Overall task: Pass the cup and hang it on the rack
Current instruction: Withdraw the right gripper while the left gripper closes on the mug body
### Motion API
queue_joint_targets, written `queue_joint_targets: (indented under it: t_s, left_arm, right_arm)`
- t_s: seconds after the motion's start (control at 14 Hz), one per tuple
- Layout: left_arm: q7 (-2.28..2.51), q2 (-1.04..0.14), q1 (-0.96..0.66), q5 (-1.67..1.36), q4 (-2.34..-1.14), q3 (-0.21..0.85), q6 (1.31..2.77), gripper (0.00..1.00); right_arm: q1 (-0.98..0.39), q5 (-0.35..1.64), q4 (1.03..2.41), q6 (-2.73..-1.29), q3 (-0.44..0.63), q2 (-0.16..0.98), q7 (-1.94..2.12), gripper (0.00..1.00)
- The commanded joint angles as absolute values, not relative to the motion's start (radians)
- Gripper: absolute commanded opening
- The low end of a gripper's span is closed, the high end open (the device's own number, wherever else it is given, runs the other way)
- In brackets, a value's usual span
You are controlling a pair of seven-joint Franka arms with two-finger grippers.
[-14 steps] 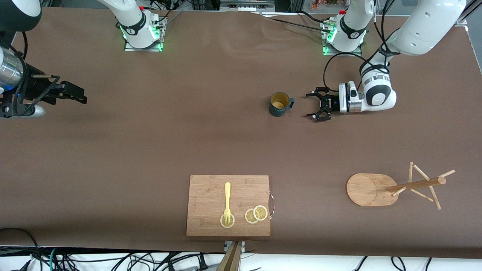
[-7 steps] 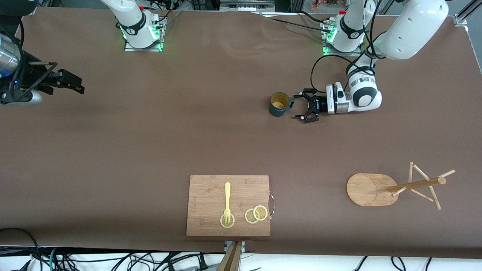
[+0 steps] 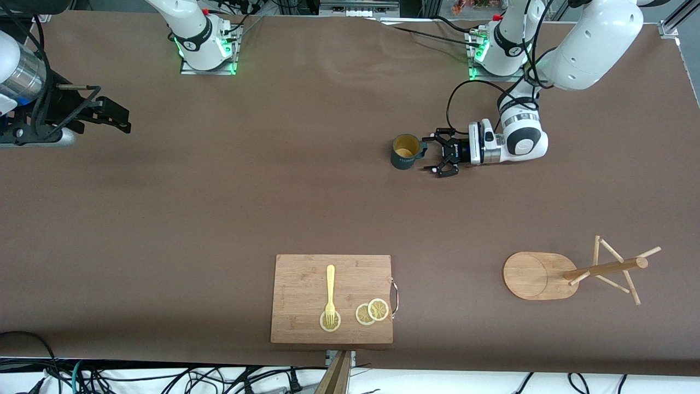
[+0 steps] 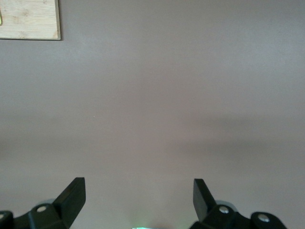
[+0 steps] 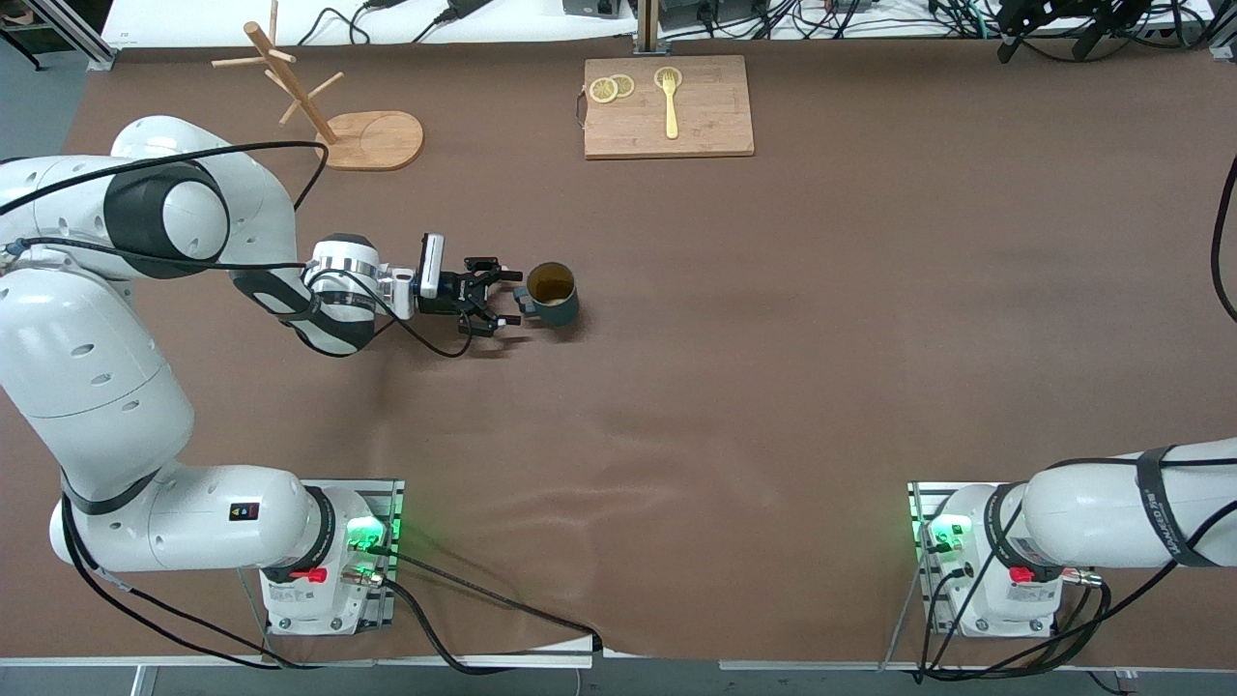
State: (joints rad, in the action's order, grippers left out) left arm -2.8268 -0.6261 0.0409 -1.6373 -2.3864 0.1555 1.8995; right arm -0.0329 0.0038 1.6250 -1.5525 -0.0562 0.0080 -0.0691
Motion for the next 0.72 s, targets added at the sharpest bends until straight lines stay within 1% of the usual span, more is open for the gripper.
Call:
queue_joint_targets:
  t_s: [0.0, 0.07, 0.22, 0.36, 0.43, 0.5, 0.57, 0.65]
  left_arm:
    - [-3.18, -0.658, 0.041, -1.69, -2.413, 0.156, 1.888, 1.0]
    - [-3.181, -0.661, 0.035, -1.69, -2.414, 0.156, 1.888, 1.0]
    - [-3.189, -0.666, 0.034, -1.69, -2.414, 0.156, 1.888, 1.0]
    - [-3.191, -0.669, 0.028, -1.69, -2.414, 0.156, 1.888, 0.99]
    - [-3.201, -0.67, 0.026, -1.69, -2.414, 0.156, 1.888, 0.92]
    - [-3.204, -0.67, 0.026, -1.69, -2.414, 0.156, 1.888, 0.78]
    - [-3.206, -0.669, 0.026, -1.69, -2.414, 0.156, 1.888, 0.56]
    - [-3.205, -0.669, 0.028, -1.69, -2.414, 0.156, 1.888, 0.29]
  right_arm:
    - [-0.012, -0.018, 1.641, -1.569, -0.075, -0.003, -0.075, 1.0]
    - [-0.011, -0.012, 1.634, -1.569, -0.074, 0.006, -0.077, 1.0]
    - [-0.012, -0.017, 1.574, -1.554, -0.074, 0.025, -0.072, 1.0]
    - [-0.012, -0.015, 1.568, -1.554, -0.074, 0.029, -0.069, 1.0]
    - [-0.014, -0.02, 1.568, -1.546, -0.075, 0.037, -0.077, 1.0]
    - [-0.015, -0.023, 1.566, -1.54, -0.078, 0.035, -0.08, 1.0]
    - [-0.014, -0.018, 1.565, -1.543, -0.077, 0.038, -0.081, 1.0]
    - [-0.012, -0.017, 1.565, -1.545, -0.075, 0.04, -0.086, 1.0]
